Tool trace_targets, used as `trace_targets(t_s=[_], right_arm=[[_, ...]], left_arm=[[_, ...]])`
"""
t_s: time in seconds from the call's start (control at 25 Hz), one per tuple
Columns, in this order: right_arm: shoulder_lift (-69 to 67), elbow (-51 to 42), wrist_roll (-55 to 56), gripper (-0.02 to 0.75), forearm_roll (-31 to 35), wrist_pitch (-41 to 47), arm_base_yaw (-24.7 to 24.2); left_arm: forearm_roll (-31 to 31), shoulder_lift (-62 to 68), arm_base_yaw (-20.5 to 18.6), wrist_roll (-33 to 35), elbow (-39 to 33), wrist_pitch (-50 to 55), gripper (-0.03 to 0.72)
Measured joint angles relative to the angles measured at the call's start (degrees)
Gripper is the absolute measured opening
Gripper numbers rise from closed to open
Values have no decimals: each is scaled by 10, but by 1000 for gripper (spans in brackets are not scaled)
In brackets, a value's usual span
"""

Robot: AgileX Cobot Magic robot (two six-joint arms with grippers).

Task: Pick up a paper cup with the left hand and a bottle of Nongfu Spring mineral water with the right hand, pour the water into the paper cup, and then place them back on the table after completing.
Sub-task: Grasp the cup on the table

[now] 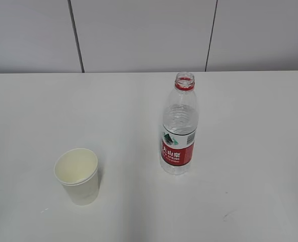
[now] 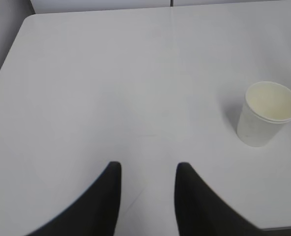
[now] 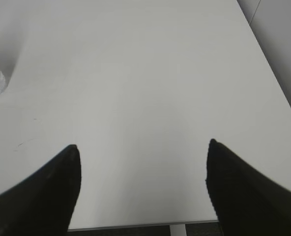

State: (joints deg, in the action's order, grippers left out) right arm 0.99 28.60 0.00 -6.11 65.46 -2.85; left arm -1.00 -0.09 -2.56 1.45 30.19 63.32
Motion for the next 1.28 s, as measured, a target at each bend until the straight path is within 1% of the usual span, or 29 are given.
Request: trace_targets(t_s=[1.28], right_arm=[[0,0,0,587,0,0,0]], left_arm=[[0,0,0,0,0,0,238]])
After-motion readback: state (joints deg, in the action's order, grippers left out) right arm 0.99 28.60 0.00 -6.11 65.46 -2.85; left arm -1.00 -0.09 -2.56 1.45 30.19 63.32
